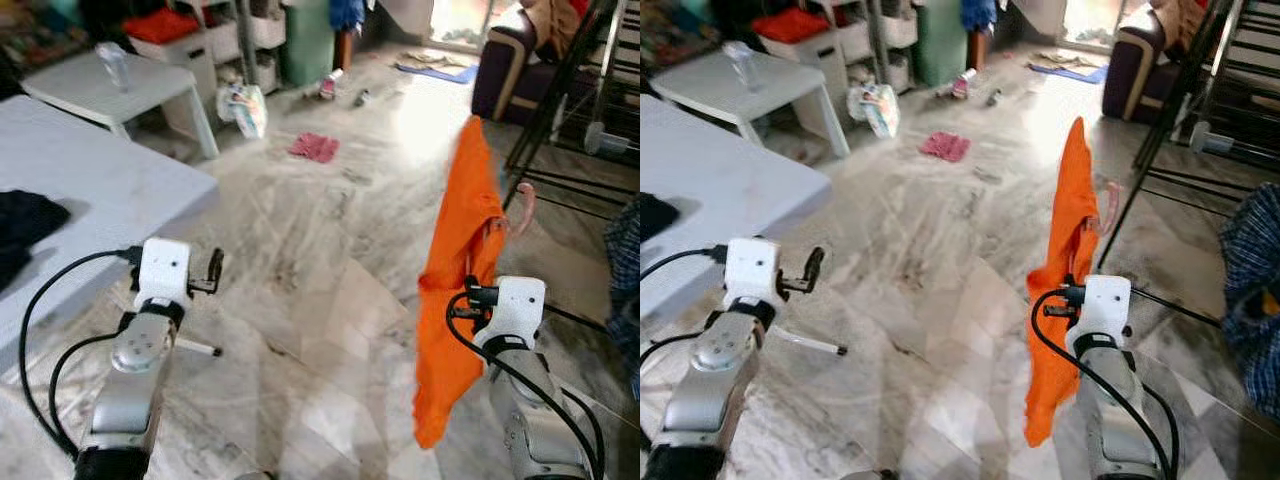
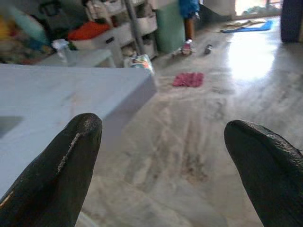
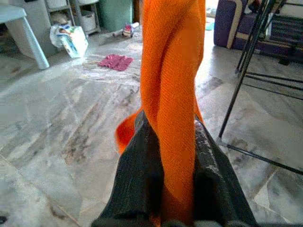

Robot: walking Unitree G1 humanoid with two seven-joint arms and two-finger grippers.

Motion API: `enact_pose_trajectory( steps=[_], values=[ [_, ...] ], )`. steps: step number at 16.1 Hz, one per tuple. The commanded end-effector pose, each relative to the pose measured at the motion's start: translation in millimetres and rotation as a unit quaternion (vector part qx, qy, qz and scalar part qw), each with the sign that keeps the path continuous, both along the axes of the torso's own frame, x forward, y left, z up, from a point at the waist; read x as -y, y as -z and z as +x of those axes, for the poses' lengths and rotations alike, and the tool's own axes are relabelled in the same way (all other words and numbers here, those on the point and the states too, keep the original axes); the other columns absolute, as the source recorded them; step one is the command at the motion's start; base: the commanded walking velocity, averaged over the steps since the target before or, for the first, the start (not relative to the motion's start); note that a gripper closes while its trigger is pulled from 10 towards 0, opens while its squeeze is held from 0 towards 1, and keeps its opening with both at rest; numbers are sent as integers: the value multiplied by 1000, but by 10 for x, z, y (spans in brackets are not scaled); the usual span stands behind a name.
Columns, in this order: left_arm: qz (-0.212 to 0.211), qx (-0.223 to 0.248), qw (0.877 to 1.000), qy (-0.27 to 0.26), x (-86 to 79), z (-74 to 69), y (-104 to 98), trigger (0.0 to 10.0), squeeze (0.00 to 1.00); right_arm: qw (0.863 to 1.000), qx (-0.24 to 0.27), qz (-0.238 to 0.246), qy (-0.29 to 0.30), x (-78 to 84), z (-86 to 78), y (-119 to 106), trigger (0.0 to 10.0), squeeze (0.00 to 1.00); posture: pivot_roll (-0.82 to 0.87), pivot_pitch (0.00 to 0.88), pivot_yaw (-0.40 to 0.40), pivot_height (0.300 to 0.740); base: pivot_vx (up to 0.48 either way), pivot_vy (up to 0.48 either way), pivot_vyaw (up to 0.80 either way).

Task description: Hang hanger

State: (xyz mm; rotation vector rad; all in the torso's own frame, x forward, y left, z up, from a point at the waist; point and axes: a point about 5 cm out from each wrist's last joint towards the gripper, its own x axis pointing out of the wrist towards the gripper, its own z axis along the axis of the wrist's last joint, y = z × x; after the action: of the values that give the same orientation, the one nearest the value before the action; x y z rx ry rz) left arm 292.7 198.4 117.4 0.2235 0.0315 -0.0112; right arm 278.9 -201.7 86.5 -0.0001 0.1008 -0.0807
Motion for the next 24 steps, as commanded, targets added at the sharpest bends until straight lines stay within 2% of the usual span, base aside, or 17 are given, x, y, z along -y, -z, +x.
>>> enact_pose_trajectory(
  steps=[1, 4, 8, 10, 12, 14, 15, 18, 19, 22, 24],
  values=[
    [7, 18, 1000, -9, -32, -19, -35, 10000, 0, 999, 36, -2, -5, -16, 75, -131, 10000, 0, 76, 0, 20, 740, 0, 0, 0],
    [6, 34, 999, -3, 18, 17, -134, 10000, 0, 999, 51, -3, 0, 29, 128, -206, 10000, 0, 84, 0, 20, 740, 0, 0, 0],
    [-3, 34, 999, -10, 96, -28, -74, 10000, 0, 998, 60, -3, 9, 54, 83, -249, 10000, 0, 84, 0, 6, 740, 0, 0, 0],
    [-7, 34, 999, -19, 59, -67, -50, 10000, 0, 998, 59, 0, 8, 38, 73, -250, 10000, 0, 82, 0, -12, 740, 0, 0, 0],
    [-10, 20, 999, -32, 39, -162, 55, 10000, 0, 999, 47, 1, -7, -36, 12, -194, 10000, 0, 79, 0, -41, 740, 0, 0, 0],
    [-5, 10, 999, -38, 57, -239, 130, 10000, 0, 999, 44, -1, -3, -38, -34, -174, 10000, 0, 73, 0, -52, 740, 0, 0, 0],
    [-11, 9, 999, -34, 65, -325, 152, 10000, 0, 999, 40, 10, 0, -37, -78, -176, 10000, 0, 72, 0, -59, 740, 0, 0, 0],
    [-24, 8, 999, -32, 51, -420, 211, 10000, 0, 999, 28, 18, -19, -99, -197, -108, 10000, 0, 81, 3, -60, 740, 0, 0, 0],
    [-31, -1, 999, -25, 57, -444, 231, 10000, 0, 1000, 10, 5, -25, -124, -338, 18, 10000, 0, 79, 14, -57, 740, 0, 0, 0],
    [-20, -7, 1000, -1, 89, -498, 201, 10000, 0, 999, 17, -21, -24, -43, -422, -75, 10000, 0, 40, 44, -32, 740, 0, 0, 0],
    [-12, -11, 1000, 3, 28, -522, 197, 10000, 0, 999, 18, -26, -18, 52, -474, -92, 10000, 0, 46, 49, -29, 740, 0, 0, 0]
  ],
)
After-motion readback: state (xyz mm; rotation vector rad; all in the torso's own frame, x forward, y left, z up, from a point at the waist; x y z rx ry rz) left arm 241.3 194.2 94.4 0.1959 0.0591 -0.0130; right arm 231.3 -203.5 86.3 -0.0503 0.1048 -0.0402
